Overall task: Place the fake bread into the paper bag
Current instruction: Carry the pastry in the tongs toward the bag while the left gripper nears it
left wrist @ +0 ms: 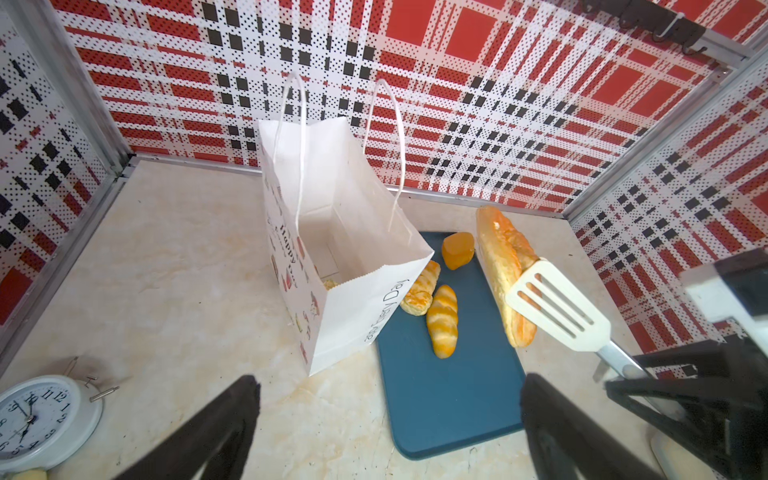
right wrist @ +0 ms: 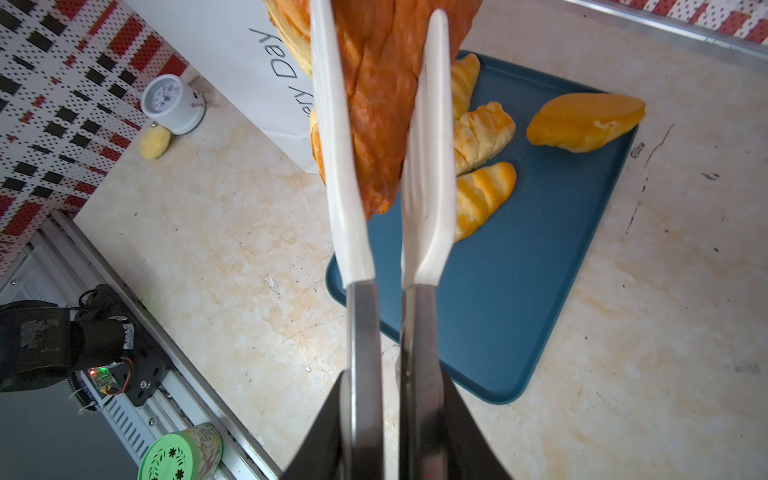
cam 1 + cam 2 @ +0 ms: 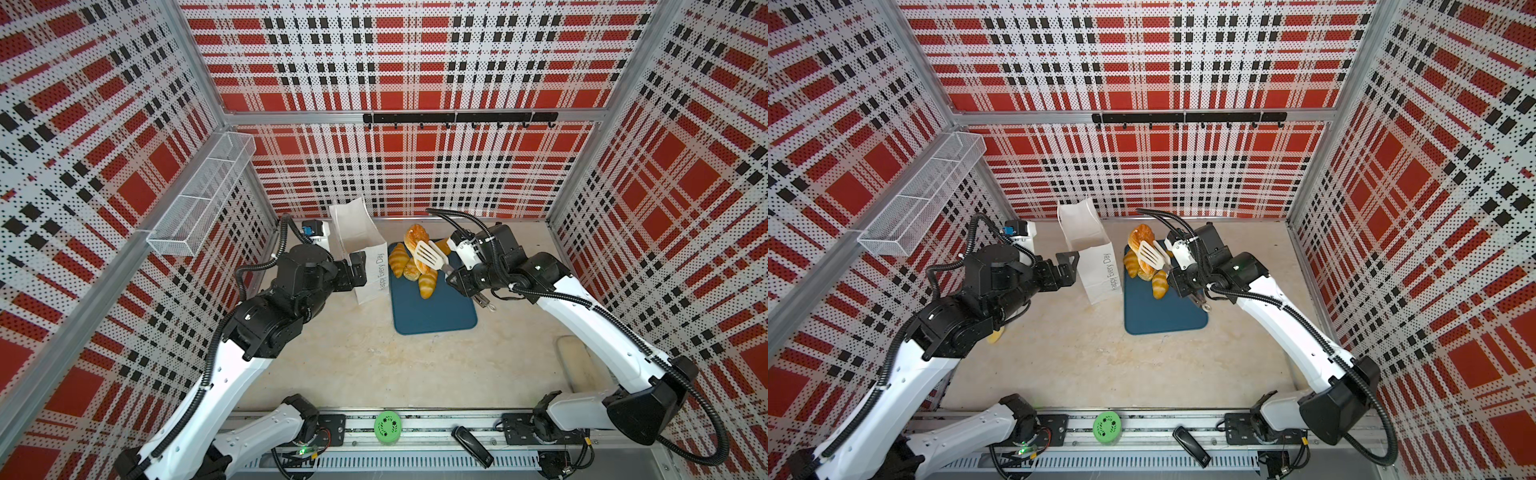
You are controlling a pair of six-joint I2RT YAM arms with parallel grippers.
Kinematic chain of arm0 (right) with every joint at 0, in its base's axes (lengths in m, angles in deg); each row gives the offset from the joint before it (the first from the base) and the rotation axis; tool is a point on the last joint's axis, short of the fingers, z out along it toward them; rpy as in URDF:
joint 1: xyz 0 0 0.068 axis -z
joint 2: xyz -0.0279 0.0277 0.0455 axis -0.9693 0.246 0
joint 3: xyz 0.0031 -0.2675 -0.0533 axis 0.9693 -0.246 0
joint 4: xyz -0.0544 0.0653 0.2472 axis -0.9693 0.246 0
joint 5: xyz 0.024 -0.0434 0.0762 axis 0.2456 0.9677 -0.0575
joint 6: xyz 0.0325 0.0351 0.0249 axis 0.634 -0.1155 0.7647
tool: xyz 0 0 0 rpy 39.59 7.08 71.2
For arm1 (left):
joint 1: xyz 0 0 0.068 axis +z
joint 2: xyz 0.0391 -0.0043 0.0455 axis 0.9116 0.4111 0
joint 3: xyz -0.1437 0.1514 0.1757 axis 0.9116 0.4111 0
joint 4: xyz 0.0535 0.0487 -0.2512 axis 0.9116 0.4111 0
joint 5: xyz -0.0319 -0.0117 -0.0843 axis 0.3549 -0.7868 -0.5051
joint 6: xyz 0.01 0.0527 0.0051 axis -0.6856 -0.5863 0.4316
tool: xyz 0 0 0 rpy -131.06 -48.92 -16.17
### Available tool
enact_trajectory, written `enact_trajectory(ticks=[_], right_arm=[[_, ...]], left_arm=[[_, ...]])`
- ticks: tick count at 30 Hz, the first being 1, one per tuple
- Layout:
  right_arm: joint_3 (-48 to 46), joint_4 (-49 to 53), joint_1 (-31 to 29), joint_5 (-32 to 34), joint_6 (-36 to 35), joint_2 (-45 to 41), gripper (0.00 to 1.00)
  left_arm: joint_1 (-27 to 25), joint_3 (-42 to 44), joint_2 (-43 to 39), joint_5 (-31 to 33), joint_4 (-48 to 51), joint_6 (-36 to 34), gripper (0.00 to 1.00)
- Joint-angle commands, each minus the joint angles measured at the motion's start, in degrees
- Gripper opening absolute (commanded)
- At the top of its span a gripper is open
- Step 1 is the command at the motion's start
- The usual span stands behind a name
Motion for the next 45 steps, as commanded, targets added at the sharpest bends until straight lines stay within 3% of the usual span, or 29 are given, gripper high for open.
enact_trajectory(ticks=[1, 21, 45], right_arm=[[4.1, -4.6, -1.7, -0.8, -0.4, 0.5, 0.32], [16.0, -4.3, -10.8, -2.6, -5.2, 8.9, 0.34], [31.8, -1.8, -9.1, -3.7, -7.8, 22.8, 0.33]], left_arm=[[1.8, -0.8, -0.8, -1.5, 0.8, 0.7, 0.99], [11.7, 4.4, -4.1, -8.4, 1.9, 2.6, 1.0], [12.7, 6.3, -7.3, -8.4, 4.4, 2.8, 0.99]])
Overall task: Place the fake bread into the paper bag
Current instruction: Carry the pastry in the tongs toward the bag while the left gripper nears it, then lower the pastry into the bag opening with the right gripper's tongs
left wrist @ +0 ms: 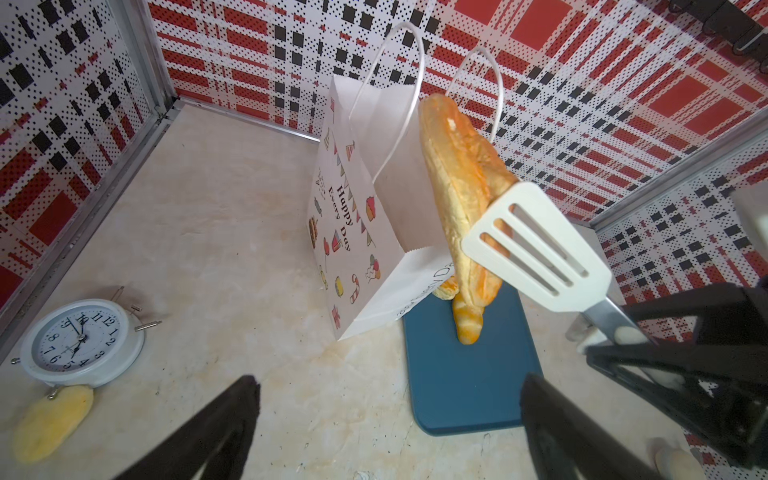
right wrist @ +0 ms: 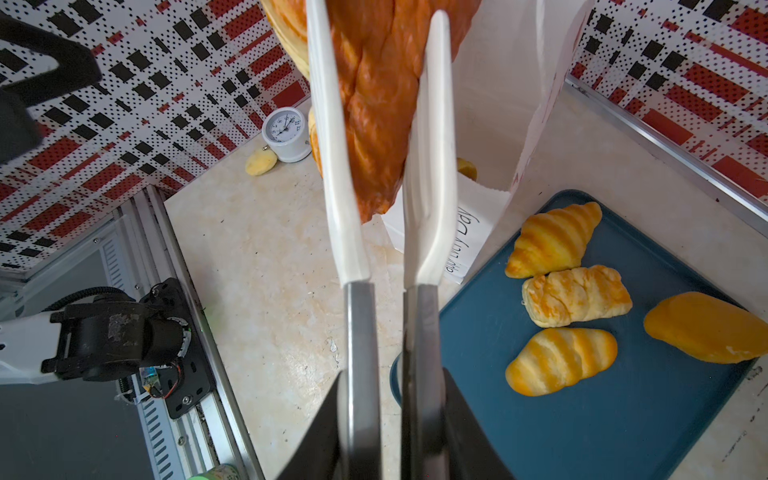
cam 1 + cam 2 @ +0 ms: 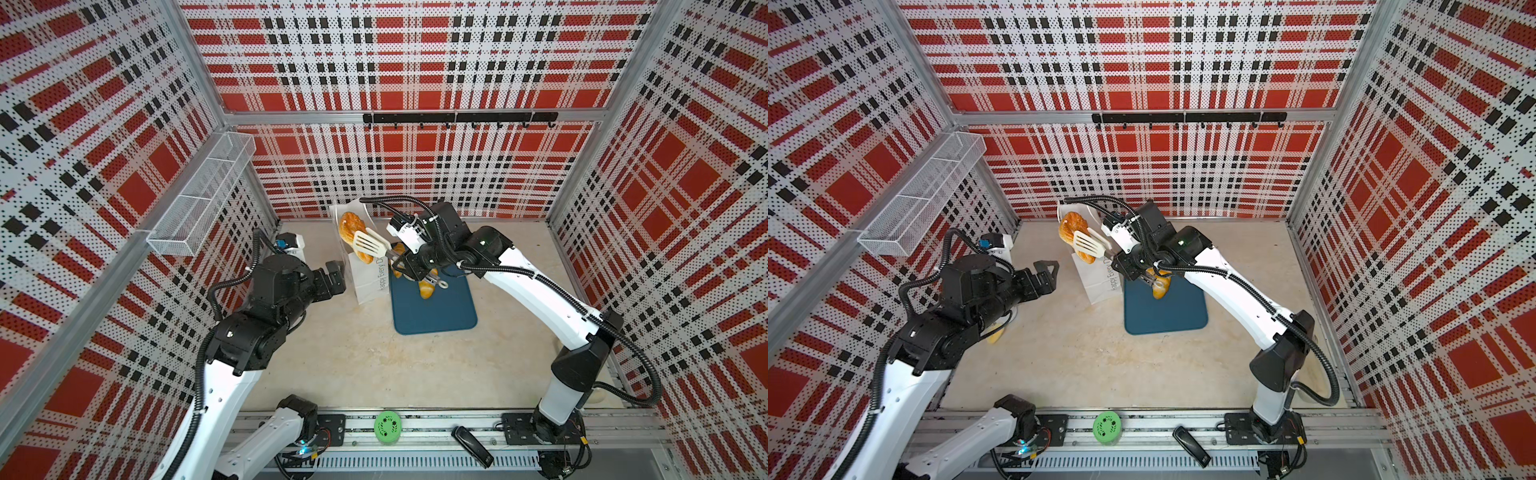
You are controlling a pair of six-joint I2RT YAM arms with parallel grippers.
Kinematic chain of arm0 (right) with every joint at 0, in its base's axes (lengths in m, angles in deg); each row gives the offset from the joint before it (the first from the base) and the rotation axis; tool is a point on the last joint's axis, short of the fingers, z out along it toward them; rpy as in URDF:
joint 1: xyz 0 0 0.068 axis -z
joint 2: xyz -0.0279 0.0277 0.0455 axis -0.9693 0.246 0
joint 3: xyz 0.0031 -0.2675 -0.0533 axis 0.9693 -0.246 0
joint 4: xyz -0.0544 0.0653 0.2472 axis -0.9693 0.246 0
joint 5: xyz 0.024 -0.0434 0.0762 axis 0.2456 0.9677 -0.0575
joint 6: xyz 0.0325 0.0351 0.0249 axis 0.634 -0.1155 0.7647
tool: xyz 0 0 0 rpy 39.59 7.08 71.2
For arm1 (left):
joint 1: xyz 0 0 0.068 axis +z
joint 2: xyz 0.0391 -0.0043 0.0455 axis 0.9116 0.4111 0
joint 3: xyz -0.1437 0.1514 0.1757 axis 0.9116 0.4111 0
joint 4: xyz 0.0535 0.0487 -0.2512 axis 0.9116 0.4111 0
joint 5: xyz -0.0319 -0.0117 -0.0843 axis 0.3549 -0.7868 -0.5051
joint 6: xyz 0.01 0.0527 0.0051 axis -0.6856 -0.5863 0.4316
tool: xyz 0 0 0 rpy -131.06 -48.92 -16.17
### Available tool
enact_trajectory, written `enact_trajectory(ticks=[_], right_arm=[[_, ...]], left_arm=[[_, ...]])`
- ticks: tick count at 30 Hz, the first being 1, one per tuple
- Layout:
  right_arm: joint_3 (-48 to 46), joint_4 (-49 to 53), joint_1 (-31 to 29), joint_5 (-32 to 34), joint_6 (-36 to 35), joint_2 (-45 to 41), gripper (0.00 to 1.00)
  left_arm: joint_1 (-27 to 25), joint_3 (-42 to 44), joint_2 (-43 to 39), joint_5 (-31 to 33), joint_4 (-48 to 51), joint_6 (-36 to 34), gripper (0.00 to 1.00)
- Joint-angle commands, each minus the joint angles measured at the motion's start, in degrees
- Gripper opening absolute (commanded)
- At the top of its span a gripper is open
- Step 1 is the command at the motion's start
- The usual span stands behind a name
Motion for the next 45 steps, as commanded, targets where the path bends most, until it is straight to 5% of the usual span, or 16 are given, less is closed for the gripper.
enact_trajectory(ticks=[1, 24, 45], right_arm=[[3.7, -3.5, 1.1, -0.9, -1.5, 0.5, 0.33], [15.1, -1.8, 3.1, -3.2, -1.6, 9.1, 0.33], [21.8, 2.2, 3.9, 3.1, -5.1, 15.4, 0.39]], left_arm=[[0.6, 0.7, -0.9, 0.2, 0.8, 0.6, 1.0], [0.8, 1.6, -1.0, -0.4, 0.9, 1.0, 0.99], [-0.2, 3.4, -1.0, -1.6, -0.2, 2.4, 0.99]])
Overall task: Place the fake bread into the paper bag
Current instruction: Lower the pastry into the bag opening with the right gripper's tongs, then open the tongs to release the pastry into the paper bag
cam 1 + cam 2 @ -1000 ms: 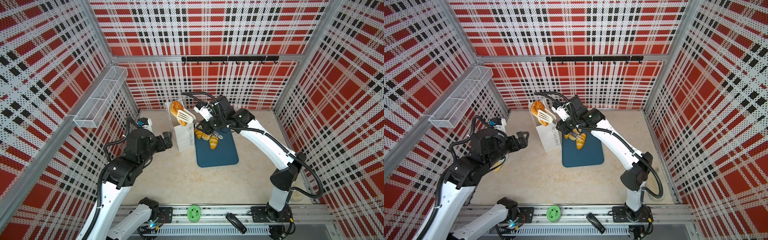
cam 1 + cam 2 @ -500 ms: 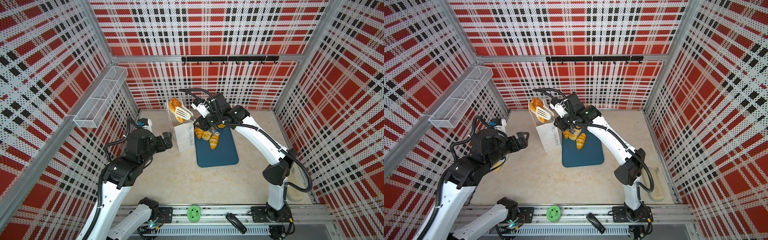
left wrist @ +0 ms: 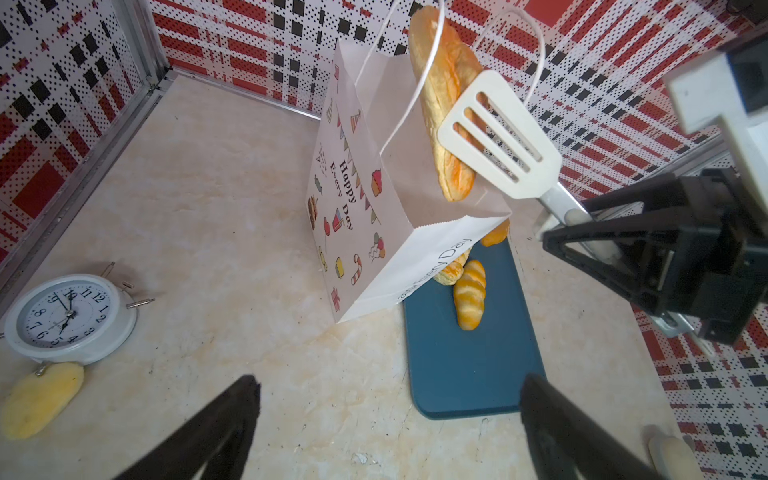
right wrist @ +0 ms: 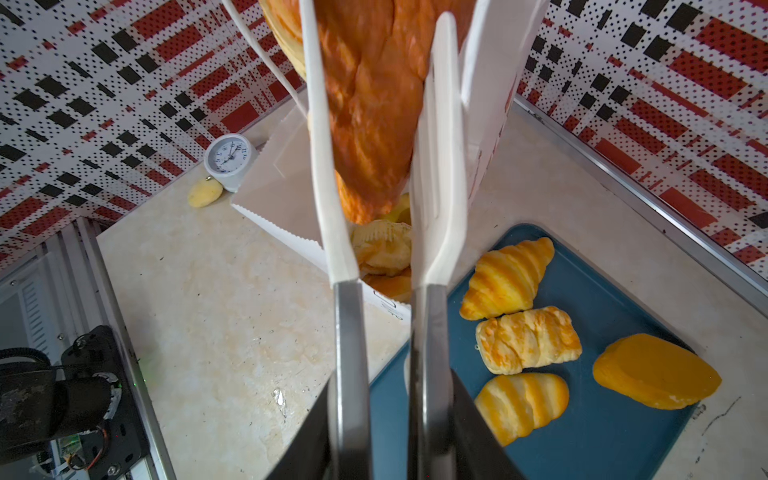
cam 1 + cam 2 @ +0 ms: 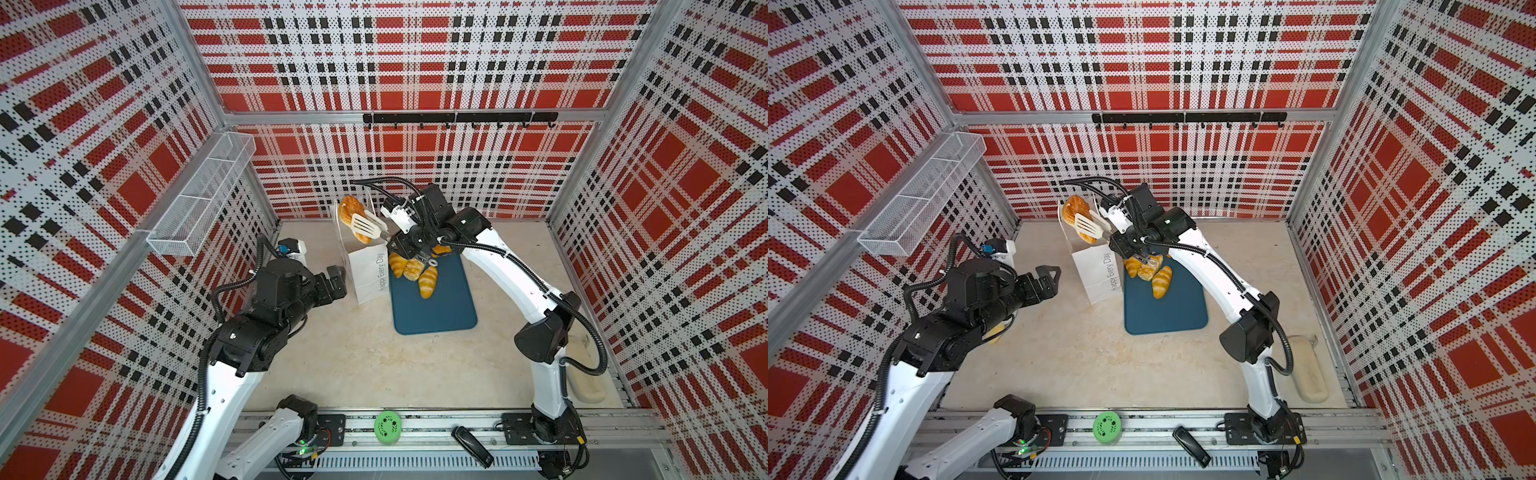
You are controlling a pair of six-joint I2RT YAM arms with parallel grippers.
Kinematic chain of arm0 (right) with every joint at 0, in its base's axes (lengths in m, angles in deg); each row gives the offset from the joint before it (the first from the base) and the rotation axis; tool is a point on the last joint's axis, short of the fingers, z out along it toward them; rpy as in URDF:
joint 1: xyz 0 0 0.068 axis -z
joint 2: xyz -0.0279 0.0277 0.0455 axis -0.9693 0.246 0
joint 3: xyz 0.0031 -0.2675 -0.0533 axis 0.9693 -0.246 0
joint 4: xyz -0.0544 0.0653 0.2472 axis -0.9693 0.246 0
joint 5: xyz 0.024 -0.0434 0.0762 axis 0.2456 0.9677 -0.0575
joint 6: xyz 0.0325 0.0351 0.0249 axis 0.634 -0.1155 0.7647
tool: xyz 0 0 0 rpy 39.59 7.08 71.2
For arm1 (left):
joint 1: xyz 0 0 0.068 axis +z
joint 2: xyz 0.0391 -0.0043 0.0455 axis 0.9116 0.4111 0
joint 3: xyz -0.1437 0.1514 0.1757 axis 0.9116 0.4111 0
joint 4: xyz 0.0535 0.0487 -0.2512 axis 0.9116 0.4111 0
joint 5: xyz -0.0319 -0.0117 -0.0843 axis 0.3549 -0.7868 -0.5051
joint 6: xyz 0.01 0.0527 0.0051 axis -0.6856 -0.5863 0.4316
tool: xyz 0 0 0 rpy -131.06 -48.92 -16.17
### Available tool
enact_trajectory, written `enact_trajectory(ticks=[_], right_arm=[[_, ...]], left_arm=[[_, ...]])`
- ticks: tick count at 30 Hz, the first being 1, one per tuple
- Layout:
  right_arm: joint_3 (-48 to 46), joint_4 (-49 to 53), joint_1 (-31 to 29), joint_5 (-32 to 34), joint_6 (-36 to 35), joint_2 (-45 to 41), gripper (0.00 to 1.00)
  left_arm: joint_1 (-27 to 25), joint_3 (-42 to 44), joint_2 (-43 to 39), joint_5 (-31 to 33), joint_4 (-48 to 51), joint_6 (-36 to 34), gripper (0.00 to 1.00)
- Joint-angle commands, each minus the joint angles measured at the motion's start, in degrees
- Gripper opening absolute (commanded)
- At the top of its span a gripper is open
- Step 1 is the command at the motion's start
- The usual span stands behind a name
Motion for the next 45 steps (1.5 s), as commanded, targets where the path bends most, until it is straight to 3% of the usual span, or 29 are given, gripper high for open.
enact_trajectory(ticks=[1, 18, 33, 45], right_arm=[[2.3, -2.4, 0.2, 1.5, -1.8, 0.2, 0.4], [0.7, -1.2, 0.1, 3.8, -2.6, -1.0, 0.62], [0.0, 0.3, -0.1, 3.6, -2.4, -5.9, 0.62], [-17.2, -2.8, 1.6, 8.5, -2.2, -18.3, 0.62]], left_arm=[[-0.7, 0.9, -0.3, -0.2, -0.8, 0.9, 0.99], [-4.0, 1.2, 0.2, 2.6, -1.3, 1.4, 0.99], [-6.7, 1.1, -0.6, 5.4, -1.2, 2.4, 0.99], [-15.7, 3.4, -0.9, 13.0, -1.6, 5.4, 0.99]])
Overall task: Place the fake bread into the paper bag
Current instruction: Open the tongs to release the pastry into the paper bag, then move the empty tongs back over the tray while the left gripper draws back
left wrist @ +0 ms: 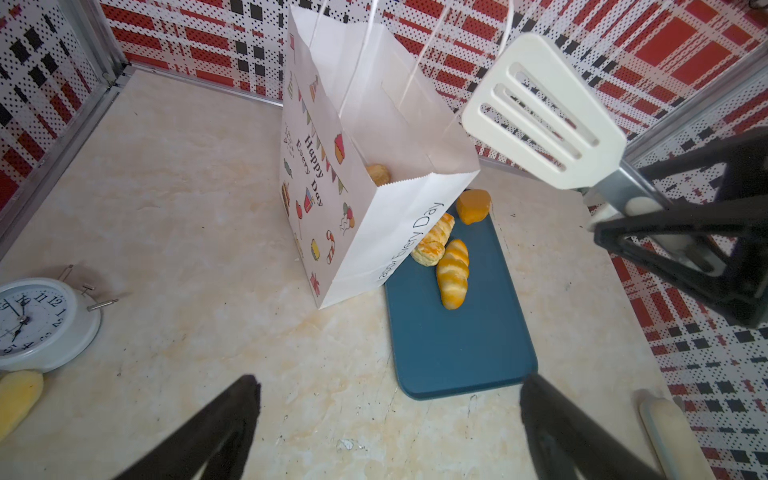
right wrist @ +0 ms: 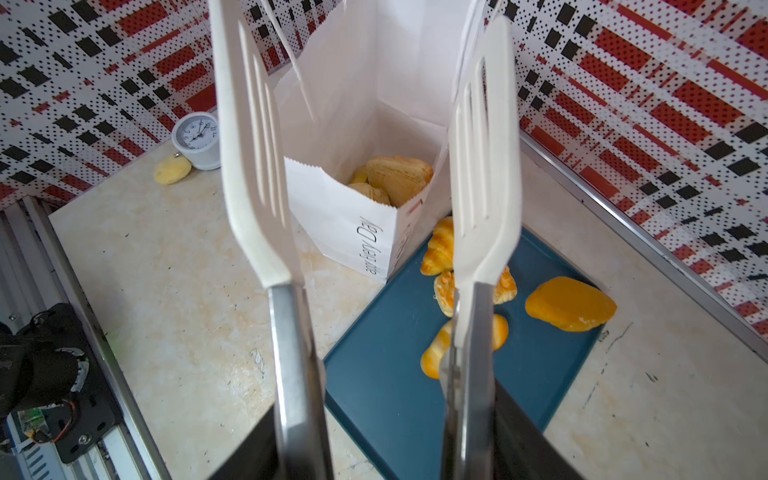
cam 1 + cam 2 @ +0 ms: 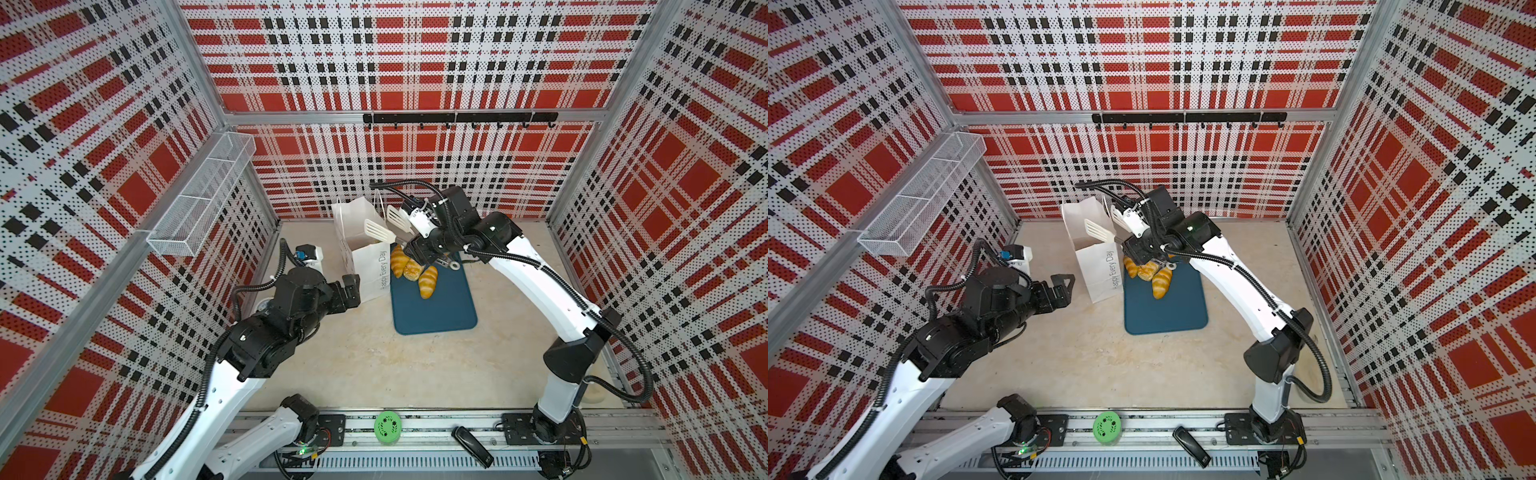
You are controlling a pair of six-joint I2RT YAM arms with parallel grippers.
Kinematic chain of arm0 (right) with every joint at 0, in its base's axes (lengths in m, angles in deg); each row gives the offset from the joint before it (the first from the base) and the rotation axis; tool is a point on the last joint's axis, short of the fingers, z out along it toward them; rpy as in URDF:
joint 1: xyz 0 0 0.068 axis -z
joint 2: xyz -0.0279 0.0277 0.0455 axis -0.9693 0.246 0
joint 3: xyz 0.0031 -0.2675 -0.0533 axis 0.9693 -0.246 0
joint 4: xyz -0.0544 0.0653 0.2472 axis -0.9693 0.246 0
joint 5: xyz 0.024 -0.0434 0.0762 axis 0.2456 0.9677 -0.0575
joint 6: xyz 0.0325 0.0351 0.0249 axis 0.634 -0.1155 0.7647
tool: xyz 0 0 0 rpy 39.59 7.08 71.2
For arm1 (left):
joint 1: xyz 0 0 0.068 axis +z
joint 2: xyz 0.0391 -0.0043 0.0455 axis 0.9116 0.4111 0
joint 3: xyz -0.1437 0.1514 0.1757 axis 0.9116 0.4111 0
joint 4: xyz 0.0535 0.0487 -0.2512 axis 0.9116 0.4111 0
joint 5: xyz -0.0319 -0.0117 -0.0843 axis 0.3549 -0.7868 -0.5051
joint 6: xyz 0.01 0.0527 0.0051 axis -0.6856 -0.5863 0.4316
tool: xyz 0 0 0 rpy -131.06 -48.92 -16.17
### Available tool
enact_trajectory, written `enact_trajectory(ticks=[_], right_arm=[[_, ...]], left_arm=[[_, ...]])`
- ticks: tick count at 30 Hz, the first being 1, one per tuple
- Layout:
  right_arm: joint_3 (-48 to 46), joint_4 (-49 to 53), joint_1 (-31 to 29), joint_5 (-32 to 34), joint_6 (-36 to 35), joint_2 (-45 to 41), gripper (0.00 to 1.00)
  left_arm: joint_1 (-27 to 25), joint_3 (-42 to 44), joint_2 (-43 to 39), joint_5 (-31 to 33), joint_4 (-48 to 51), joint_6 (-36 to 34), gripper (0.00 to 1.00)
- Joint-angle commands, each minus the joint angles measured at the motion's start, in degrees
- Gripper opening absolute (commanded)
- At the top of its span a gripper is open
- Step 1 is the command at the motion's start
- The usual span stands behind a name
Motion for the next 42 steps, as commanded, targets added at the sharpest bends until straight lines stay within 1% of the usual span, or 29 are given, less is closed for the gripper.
enact_trajectory(ticks=[1, 10, 15, 19, 26, 29, 35, 42], right_arm=[[-4.7, -3.9, 1.9, 1.7, 0.0, -4.1, 0.62], [-17.2, -5.8, 6.8, 2.8, 2.2, -10.2, 0.62], [-25.2, -8.7, 12.9, -2.7, 6.1, -13.1, 0.63], [-29.9, -10.8, 18.2, -8.3, 9.4, -13.9, 0.63], [-33.9, -11.4, 25.6, -17.7, 14.8, -10.4, 0.62], [-35.0, -12.4, 27.4, -20.8, 16.6, -8.9, 0.62], [-35.3, -13.6, 28.8, -25.5, 20.2, -5.4, 0.65], [-35.7, -17.9, 30.0, -30.6, 25.1, -0.8, 0.64]], left_arm=[[-1.8, 1.4, -0.3, 3.9, -1.2, 2.2, 1.0], [-9.2, 3.6, 1.3, 9.3, -2.5, 4.3, 0.99], [-13.0, 6.0, 2.0, 10.9, -3.4, 6.6, 0.99], [-14.9, 7.6, 3.0, 11.1, -4.8, 8.0, 0.99], [-16.6, 8.8, 6.4, 10.2, -6.9, 8.4, 0.99], [-17.1, 8.8, 7.9, 9.6, -7.4, 7.9, 0.99], [-17.5, 9.0, 9.9, 9.2, -8.1, 7.0, 0.99], [-17.7, 10.0, 10.3, 9.1, -9.3, 6.9, 1.0]])
